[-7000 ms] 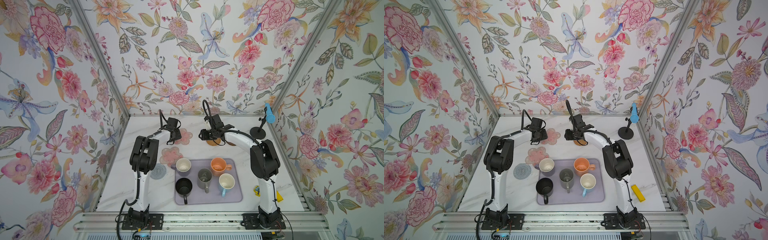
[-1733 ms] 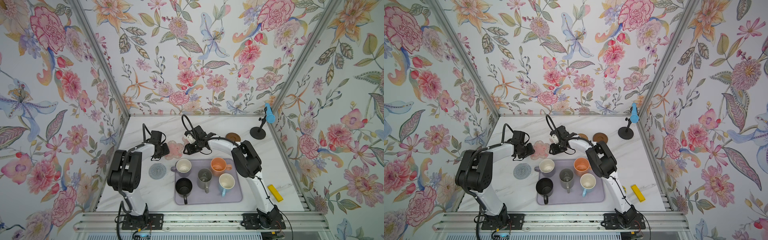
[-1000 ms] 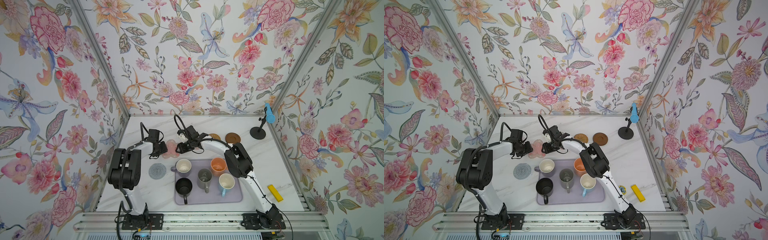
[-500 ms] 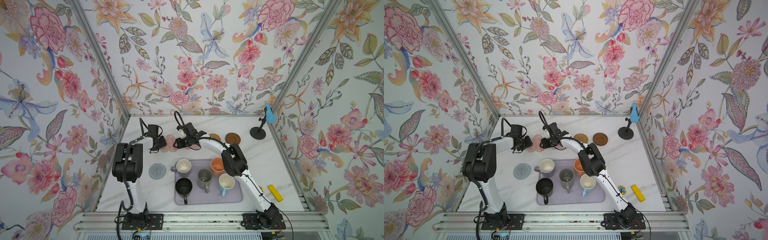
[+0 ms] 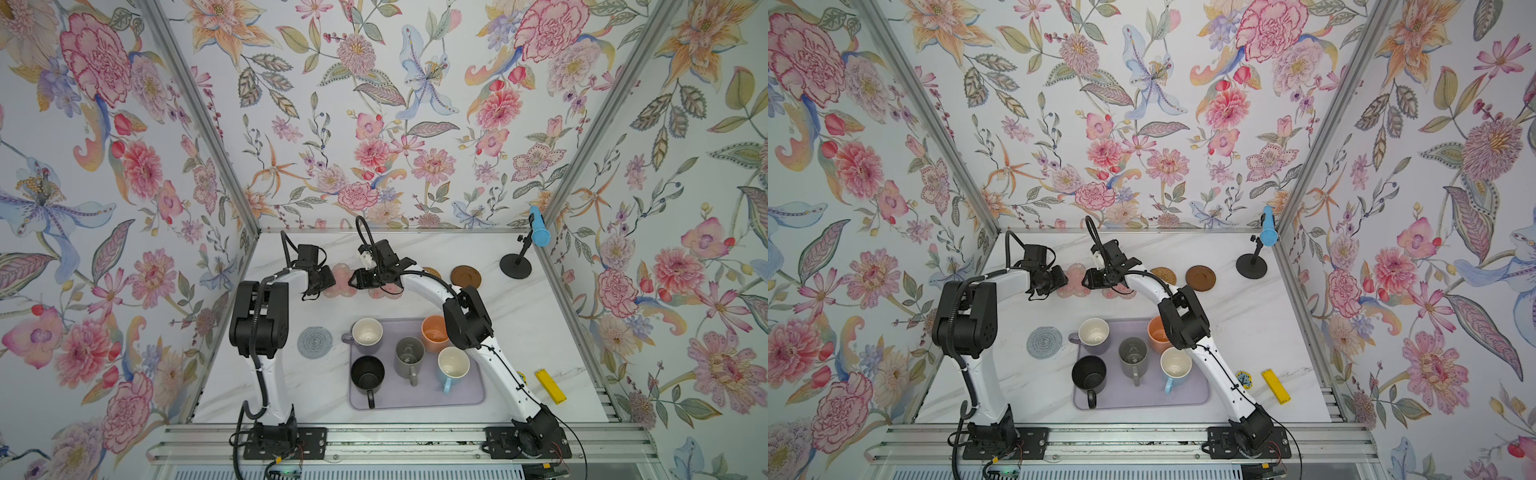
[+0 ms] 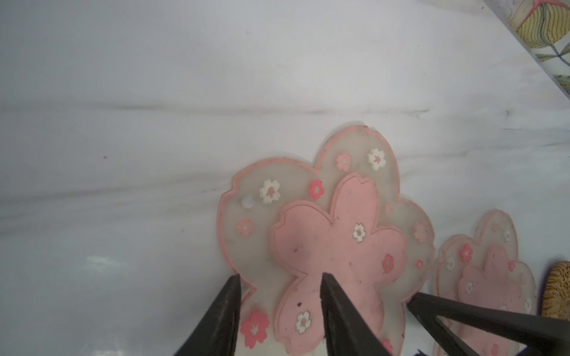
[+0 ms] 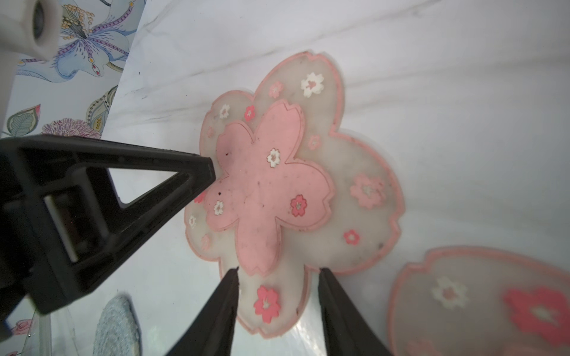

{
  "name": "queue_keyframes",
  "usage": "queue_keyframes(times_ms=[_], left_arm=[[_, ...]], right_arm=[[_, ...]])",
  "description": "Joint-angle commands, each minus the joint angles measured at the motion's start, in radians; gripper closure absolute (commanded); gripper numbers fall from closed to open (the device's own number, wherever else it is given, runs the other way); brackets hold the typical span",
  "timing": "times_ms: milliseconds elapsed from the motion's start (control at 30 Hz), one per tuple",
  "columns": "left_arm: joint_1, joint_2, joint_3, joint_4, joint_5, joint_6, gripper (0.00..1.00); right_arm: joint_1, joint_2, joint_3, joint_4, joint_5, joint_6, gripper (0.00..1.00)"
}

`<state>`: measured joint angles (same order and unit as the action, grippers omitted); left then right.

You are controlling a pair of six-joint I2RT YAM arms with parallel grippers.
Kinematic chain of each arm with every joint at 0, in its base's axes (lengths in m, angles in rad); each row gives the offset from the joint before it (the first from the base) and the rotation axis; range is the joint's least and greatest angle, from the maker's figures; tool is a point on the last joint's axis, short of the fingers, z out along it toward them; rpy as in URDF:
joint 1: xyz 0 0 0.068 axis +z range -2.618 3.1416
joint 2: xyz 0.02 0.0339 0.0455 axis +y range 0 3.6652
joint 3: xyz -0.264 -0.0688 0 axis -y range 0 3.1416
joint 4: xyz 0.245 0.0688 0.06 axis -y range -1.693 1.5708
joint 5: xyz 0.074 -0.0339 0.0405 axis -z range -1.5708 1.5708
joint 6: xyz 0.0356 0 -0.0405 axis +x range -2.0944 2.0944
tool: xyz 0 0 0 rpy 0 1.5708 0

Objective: Place cups on coasters
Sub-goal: Move the coaster to the top-left of the table.

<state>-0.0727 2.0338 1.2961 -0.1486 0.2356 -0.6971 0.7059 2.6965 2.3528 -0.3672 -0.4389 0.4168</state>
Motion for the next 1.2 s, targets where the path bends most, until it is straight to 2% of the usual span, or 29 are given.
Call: queue_keyframes(times_ms=[0,200,433,633,767,833,933,1033,1167], left_arm=[[0.004,0.010,0.034,-0.037,-0.010,-0.003,0.53],[0.005,-0.087,0.041,-0.105,-0.106,0.038,0.41],[0.004,-0.300,-0.011,-0.212,-0.110,0.106,0.37],[0.004,-0.551,-0.218,-0.341,-0.151,0.112,0.36],[0.004,-0.704,-0.391,-0.374,-0.076,0.071,0.46],[0.004,-0.781,-0.483,-0.368,-0.031,0.030,0.56],[0.002,-0.871,-0.591,-0.374,-0.010,-0.016,0.64],[-0.005,-0.922,-0.658,-0.381,-0.010,-0.041,0.72],[-0.024,-0.932,-0.724,-0.363,-0.012,-0.062,0.78]], right_arm=[[0.001,-0.005,-0.049,-0.042,-0.013,0.002,0.54],[0.002,-0.049,-0.059,-0.042,-0.002,-0.023,0.51],[-0.015,-0.133,-0.060,-0.042,0.005,-0.034,0.51],[-0.027,-0.284,-0.150,-0.041,0.060,-0.094,0.48],[-0.037,-0.402,-0.250,-0.041,0.090,-0.152,0.47],[-0.042,-0.467,-0.308,-0.041,0.109,-0.183,0.46],[-0.050,-0.558,-0.401,-0.038,0.133,-0.222,0.45],[-0.050,-0.645,-0.504,-0.027,0.155,-0.247,0.45],[-0.086,-0.756,-0.641,0.007,0.180,-0.253,0.44]])
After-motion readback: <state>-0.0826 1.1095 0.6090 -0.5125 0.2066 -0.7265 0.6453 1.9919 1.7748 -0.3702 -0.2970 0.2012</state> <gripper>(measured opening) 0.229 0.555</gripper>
